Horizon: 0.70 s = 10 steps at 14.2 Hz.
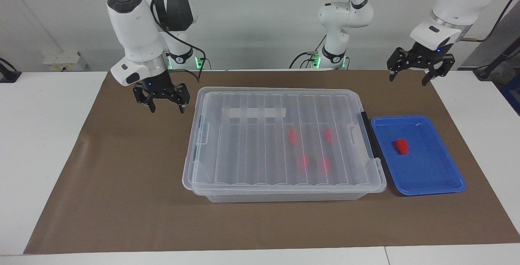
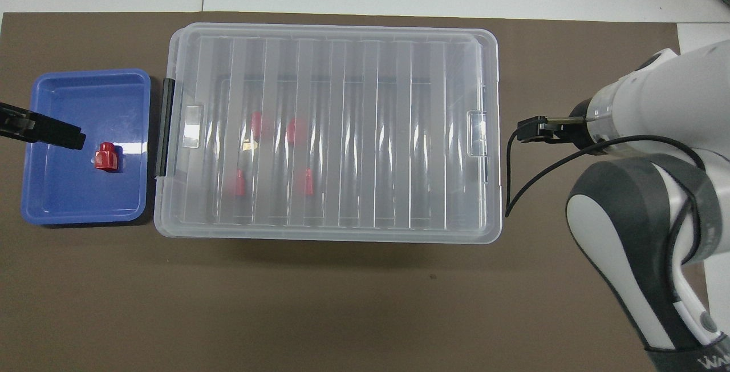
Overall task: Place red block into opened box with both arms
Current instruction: 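Reach the right gripper to the clear lid's edge and grasp it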
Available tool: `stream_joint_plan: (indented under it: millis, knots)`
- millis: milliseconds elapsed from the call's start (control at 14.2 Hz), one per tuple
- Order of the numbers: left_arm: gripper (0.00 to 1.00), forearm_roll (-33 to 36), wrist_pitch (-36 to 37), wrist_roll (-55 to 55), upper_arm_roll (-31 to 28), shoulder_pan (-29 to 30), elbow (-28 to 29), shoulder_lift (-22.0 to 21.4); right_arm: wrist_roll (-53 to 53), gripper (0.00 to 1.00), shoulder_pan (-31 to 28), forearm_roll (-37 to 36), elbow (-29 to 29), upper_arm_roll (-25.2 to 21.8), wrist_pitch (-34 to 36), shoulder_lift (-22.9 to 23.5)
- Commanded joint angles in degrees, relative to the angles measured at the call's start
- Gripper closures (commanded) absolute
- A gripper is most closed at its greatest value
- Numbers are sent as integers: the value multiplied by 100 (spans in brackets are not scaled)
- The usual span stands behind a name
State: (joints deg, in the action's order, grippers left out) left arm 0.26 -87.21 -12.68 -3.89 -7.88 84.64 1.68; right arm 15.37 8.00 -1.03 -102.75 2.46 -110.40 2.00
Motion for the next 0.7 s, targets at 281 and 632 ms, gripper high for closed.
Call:
stream_joint_plan:
  millis: [281,632]
  knots:
    - [0,97,28,11,2,6,149,-141,300,3,193,147,-122,0,-526,450]
    - [0,97,28,11,2,6,149,-141,247,4,184,147,-342,0,-535,424]
